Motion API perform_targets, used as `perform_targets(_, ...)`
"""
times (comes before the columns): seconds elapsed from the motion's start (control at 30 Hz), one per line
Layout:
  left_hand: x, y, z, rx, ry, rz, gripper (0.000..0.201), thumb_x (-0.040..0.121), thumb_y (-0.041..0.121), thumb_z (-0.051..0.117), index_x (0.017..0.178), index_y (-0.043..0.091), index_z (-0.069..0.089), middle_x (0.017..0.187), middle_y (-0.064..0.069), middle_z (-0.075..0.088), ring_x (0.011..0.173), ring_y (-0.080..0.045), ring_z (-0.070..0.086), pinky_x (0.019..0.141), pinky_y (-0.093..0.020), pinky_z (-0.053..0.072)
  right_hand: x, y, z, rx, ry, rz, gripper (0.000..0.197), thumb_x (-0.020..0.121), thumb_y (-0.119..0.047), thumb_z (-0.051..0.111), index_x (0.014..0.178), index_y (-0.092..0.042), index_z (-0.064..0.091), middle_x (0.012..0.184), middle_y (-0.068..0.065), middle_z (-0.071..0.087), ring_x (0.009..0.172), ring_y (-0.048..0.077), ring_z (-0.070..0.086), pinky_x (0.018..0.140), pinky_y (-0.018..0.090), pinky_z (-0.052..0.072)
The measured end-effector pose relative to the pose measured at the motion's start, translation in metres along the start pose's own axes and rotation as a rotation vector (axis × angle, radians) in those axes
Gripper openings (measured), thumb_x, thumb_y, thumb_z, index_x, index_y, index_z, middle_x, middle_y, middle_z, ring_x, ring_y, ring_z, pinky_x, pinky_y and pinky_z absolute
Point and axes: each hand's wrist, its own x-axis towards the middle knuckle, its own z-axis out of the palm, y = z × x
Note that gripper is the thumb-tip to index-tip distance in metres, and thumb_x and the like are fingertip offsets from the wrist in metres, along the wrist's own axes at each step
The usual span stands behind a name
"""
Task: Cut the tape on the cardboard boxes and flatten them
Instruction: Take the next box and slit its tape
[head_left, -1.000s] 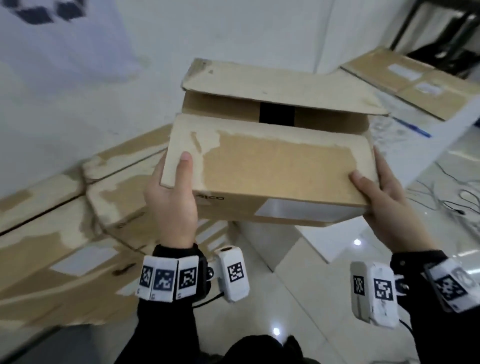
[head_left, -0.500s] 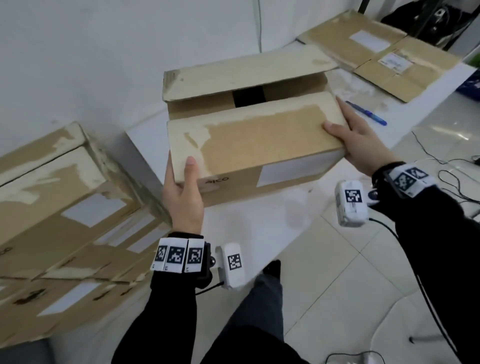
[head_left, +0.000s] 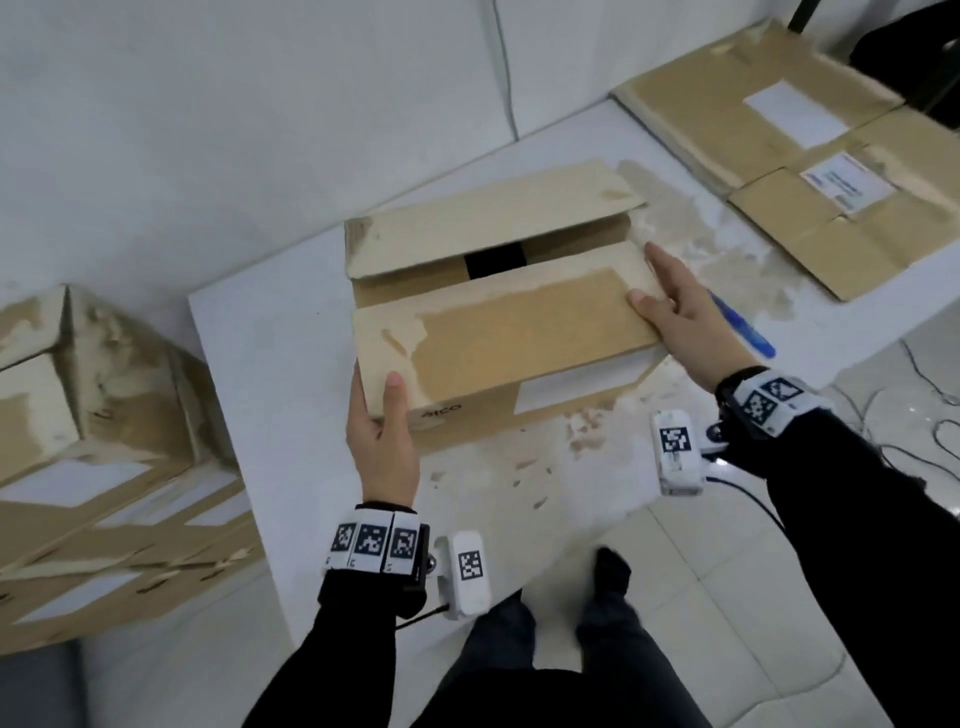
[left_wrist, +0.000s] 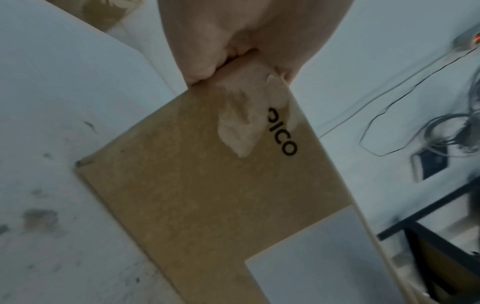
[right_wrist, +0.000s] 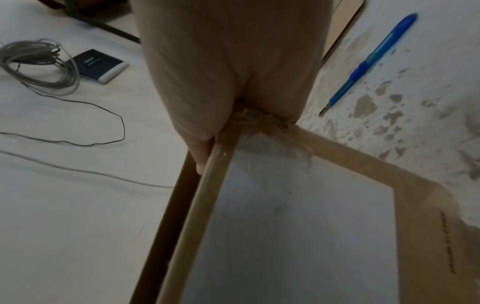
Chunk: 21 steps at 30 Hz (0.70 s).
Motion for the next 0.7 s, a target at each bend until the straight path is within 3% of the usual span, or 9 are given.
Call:
perform_targets(0.07, 0.001, -0.003, 0.009, 0.003, 0.087, -0.004, 0.038, 0.100, 0.019, 0.047, 0.136, 0.008, 0.048, 0.125, -0.002, 0.060, 0.111, -0.007, 0.060, 0.087, -0.017, 0.049, 0.008, 0.007, -0.008, 0.112, -0.083, 0.120, 0.063, 0.096, -0.031, 0.053, 0.150, -0.027, 0.020, 0.146, -0.010, 0.037, 0.123, 0.011, 0.049, 0.090, 0.020, 0.049)
perform_targets(0.17, 0.016, -0.002, 0.021, 0.109, 0.168, -0.015, 0.035, 0.098, 0.024, 0.051, 0.129, 0.008, 0.048, 0.122, -0.007, 0.060, 0.111, -0.024, 0.059, 0.083, -0.016, 0.049, 0.015, 0.014, -0.015, 0.280, -0.218, 0.265, 0.052, 0.095, -0.038, 0.051, 0.143, -0.025, 0.035, 0.133, 0.000, 0.056, 0.108, 0.014, 0.062, 0.086, 0.030, 0.051)
perform_targets(0.27, 0.050, 0.012, 0.032, 0.383, 0.189, -0.076, 0.044, 0.097, 0.033, 0.052, 0.132, 0.007, 0.044, 0.111, -0.005, 0.056, 0.107, -0.028, 0.056, 0.074, -0.016, 0.040, -0.002, 0.019, -0.015, 0.315, -0.268, 0.240, 0.059, 0.094, -0.044, 0.047, 0.147, -0.034, 0.022, 0.143, -0.005, 0.045, 0.121, 0.017, 0.053, 0.100, 0.039, 0.046)
perform_targets(0.37, 0.076, 0.034, 0.041, 0.542, 0.250, -0.139, 0.059, 0.096, 0.035, 0.053, 0.142, 0.006, 0.031, 0.135, -0.015, 0.047, 0.124, -0.029, 0.047, 0.098, -0.028, 0.036, -0.040, 0.027, -0.019, 0.197, -0.447, 0.283, 0.091, 0.075, -0.075, 0.049, 0.147, -0.044, 0.005, 0.155, -0.015, 0.019, 0.139, 0.013, 0.030, 0.114, 0.047, 0.028)
perform_targets(0.43, 0.064, 0.057, 0.050, 0.576, 0.253, -0.162, 0.065, 0.095, 0.033, 0.055, 0.146, 0.007, 0.025, 0.148, -0.013, 0.034, 0.134, -0.025, 0.036, 0.105, -0.024, 0.028, -0.035, 0.030, -0.037, 0.163, -0.388, 0.278, 0.099, 0.058, -0.090, 0.048, 0.140, -0.038, 0.025, 0.150, -0.009, 0.030, 0.135, 0.015, 0.034, 0.111, 0.047, 0.030)
perform_targets(0.5, 0.028, 0.078, 0.064, 0.595, 0.218, -0.151, 0.064, 0.095, 0.033, 0.055, 0.146, 0.011, 0.025, 0.150, -0.009, 0.030, 0.135, -0.019, 0.032, 0.099, -0.016, 0.023, -0.001, 0.027, -0.057, 0.275, -0.232, 0.292, 0.075, 0.073, -0.080, 0.046, 0.131, -0.034, 0.033, 0.143, -0.003, 0.037, 0.128, 0.018, 0.040, 0.106, 0.049, 0.035)
perform_targets(0.57, -0.022, 0.091, 0.086, 0.565, 0.108, -0.136, 0.066, 0.093, 0.039, 0.055, 0.147, 0.017, 0.025, 0.151, -0.003, 0.027, 0.134, -0.014, 0.030, 0.104, -0.021, 0.024, 0.044, 0.016, -0.070, 0.338, -0.131, 0.293, 0.060, 0.090, -0.062, 0.041, 0.141, -0.032, 0.026, 0.149, -0.002, 0.030, 0.132, 0.021, 0.035, 0.103, 0.050, 0.037)
perform_targets(0.63, -0.065, 0.092, 0.114, 0.528, -0.041, -0.157, 0.075, 0.088, 0.048, 0.057, 0.149, 0.022, 0.021, 0.154, 0.002, 0.018, 0.134, -0.006, 0.023, 0.108, -0.023, 0.021, 0.079, 0.004, -0.074, 0.279, -0.159, 0.237, 0.062, 0.094, -0.051, 0.044, 0.147, -0.029, 0.020, 0.148, -0.006, 0.028, 0.130, 0.016, 0.033, 0.096, 0.041, 0.042)
perform_targets(0.7, -0.087, 0.083, 0.140, 0.561, -0.174, -0.192, 0.095, 0.080, 0.059, 0.060, 0.152, 0.024, 0.010, 0.160, 0.002, -0.003, 0.145, -0.010, 0.006, 0.116, -0.030, 0.014, 0.098, 0.000, -0.071, 0.251, -0.264, 0.261, 0.049, 0.095, -0.043, 0.049, 0.139, -0.028, 0.035, 0.136, -0.008, 0.041, 0.124, 0.014, 0.038, 0.091, 0.041, 0.046)
